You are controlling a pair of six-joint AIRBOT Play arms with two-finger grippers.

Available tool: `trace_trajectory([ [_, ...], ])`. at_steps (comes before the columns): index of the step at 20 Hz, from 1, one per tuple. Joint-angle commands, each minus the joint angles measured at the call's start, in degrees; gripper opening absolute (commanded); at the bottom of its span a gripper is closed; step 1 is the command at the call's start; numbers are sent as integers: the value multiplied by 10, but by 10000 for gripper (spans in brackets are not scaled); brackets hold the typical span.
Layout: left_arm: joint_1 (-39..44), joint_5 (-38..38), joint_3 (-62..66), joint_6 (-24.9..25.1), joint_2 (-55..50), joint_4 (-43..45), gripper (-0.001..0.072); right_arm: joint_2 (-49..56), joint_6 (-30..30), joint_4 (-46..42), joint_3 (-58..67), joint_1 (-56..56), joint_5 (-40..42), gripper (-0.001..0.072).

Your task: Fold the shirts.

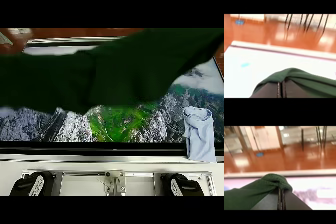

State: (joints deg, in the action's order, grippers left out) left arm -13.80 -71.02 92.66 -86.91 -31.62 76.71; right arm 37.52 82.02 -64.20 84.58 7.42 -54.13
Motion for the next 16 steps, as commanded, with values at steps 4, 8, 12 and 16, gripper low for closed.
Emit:
trace_trajectory([
  [4, -3, -142, -110, 29, 24, -14, 37, 32, 28, -92, -9, 0, -372, 52],
  [8, -3, -140, -311, 32, 49, -104, 37, 41, 38, -90, -172, 0, -423, 52],
  [12, -3, -63, -459, 70, 49, -174, 37, 41, 33, -114, -308, 0, -281, 52],
  [16, -3, 67, -539, 67, 28, -179, 37, 63, 84, -118, -346, 0, -96, 52],
])
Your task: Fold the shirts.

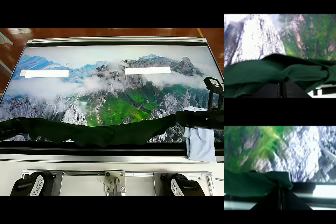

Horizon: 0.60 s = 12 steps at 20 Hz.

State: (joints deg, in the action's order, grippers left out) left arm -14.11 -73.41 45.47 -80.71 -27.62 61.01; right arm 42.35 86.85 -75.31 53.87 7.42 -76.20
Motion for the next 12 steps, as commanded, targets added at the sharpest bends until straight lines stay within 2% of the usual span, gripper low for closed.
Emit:
trace_trajectory([
  [1, 0, 118, -89, -1, -28, -24, 37, 35, 52, -6, -39, 0, 148, 52],
  [6, 14, 233, -159, 2, -128, -117, 38, 189, 57, 65, -39, 0, 254, 53],
  [10, 87, 347, -159, 5, -212, -133, 38, 298, 53, 242, -39, 0, 346, 53],
  [12, 121, 404, -159, 6, -241, -133, 38, 319, -7, 310, -39, 0, 352, 53],
])
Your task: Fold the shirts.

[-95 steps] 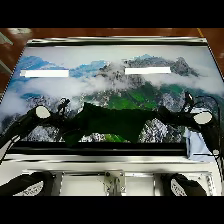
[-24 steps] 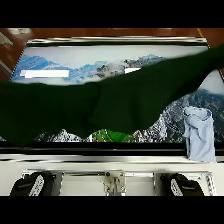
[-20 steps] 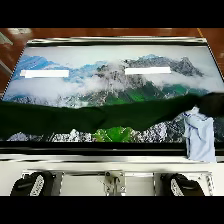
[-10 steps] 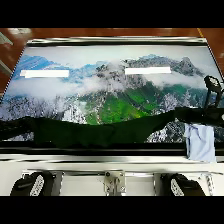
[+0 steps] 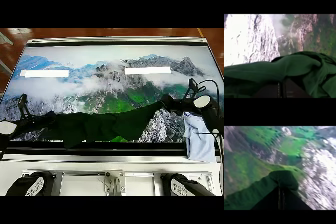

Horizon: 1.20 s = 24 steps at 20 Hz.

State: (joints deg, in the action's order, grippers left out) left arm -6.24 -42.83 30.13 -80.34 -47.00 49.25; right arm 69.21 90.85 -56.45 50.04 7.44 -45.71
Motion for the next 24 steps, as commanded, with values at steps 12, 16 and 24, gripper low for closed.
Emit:
trace_trajectory([
  [12, -205, -307, 116, 2, -47, 175, 366, -48, -143, -93, 33, 150, -312, 556],
  [16, -218, -324, -5, 10, -32, 120, 704, -48, -173, -11, -90, 151, -331, 560],
  [24, -143, -209, -105, 22, -39, 35, 703, -48, -194, 87, -152, 151, -288, 560],
])
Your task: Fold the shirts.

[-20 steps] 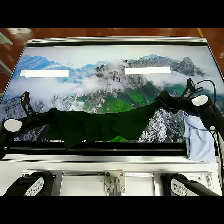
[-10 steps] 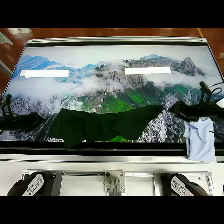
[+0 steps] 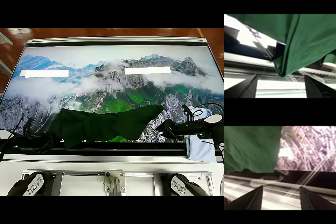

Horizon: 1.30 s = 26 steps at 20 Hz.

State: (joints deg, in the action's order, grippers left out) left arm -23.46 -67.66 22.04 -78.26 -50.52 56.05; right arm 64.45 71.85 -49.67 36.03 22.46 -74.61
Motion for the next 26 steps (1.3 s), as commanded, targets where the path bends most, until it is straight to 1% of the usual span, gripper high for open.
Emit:
trace_trajectory([
  [1, 45, 52, -27, 0, -9, -43, 703, 0, -3, 19, -12, 1, 1, 560],
  [5, 96, 111, -28, -10, -47, -60, 703, 0, 10, 28, -15, -3, 5, 560],
  [6, 103, 127, -28, -11, -61, -66, 702, 0, 10, 42, -21, -13, 11, 581],
  [7, 109, 142, -28, -10, -77, -78, 702, 0, 10, 54, -28, -30, 23, 644],
  [9, 120, 164, -27, -10, -110, -106, 689, 0, 12, 57, -38, -77, 56, 644],
  [10, 125, 171, -27, -10, -125, -116, 558, 0, 17, 56, -40, -99, 76, 644],
  [11, 129, 177, -27, -10, -136, -122, 372, 0, 27, 57, -40, -116, 95, 644],
  [12, 132, 183, -27, -9, -142, -124, 167, 0, 42, 57, -40, -129, 116, 644],
  [13, 135, 183, -27, -4, -141, -124, 95, 0, 62, 56, -40, -140, 136, 644],
  [14, 135, 178, -25, 1, -139, -124, 45, 0, 81, 57, -40, -152, 155, 644],
  [16, 135, 158, -18, 28, -133, -124, 38, 2, 101, 57, -40, -180, 180, 643],
  [18, 135, 143, -11, 42, -120, -124, 38, 23, 126, 59, -40, -214, 200, 643],
  [22, 135, 127, -3, 43, -74, -124, 38, 92, 137, 64, -40, -261, 203, 643],
  [26, 135, 126, -3, 43, -30, -124, 38, 111, 137, 83, -40, -283, 220, 642],
])
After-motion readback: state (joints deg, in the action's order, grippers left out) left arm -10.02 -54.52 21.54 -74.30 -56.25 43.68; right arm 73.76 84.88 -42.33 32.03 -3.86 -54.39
